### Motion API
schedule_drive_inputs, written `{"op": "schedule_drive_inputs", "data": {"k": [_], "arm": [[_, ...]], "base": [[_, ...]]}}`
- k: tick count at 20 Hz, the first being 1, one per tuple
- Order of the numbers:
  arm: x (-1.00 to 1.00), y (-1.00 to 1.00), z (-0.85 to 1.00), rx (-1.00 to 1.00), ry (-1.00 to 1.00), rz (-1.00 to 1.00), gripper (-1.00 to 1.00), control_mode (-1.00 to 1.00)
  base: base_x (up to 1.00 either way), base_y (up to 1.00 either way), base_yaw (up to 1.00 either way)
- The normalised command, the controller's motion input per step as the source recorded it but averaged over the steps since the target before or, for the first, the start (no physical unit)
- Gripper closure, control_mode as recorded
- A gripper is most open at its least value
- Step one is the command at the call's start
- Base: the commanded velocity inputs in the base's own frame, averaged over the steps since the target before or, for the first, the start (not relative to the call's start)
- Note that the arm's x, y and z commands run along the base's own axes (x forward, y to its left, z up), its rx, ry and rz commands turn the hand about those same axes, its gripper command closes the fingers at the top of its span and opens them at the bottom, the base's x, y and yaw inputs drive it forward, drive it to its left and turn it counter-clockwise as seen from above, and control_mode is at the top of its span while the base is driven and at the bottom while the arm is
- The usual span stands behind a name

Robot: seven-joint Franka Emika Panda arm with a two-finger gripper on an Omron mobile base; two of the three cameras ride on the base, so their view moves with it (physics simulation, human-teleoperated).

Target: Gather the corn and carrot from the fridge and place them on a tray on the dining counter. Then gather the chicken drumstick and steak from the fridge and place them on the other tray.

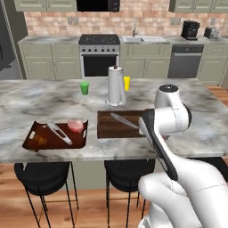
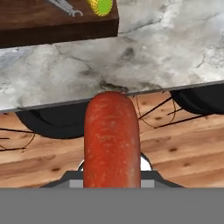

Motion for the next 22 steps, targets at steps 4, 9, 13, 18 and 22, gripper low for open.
{"op": "schedule_drive_inputs", "data": {"k": [4, 9, 13, 18, 22], "arm": [[0.68, 0.01, 0.52, 0.02, -0.01, 0.55, 1.0, -1.0], [0.9, 0.0, 0.39, 0.03, 0.12, 0.76, 1.0, -1.0], [0.89, 0.23, 0.06, 0.0, 0.13, 0.48, 1.0, -1.0], [0.83, 0.48, -0.02, -0.13, 0.11, 0.04, 1.0, -1.0], [0.82, 0.68, -0.12, -0.17, 0.11, 0.0, 1.0, -1.0]], "base": [[0.0, 0.0, 0.0], [0.0, 0.0, 0.0], [0.0, 0.0, 0.0], [0.0, 0.0, 0.0], [0.0, 0.0, 0.0]]}}
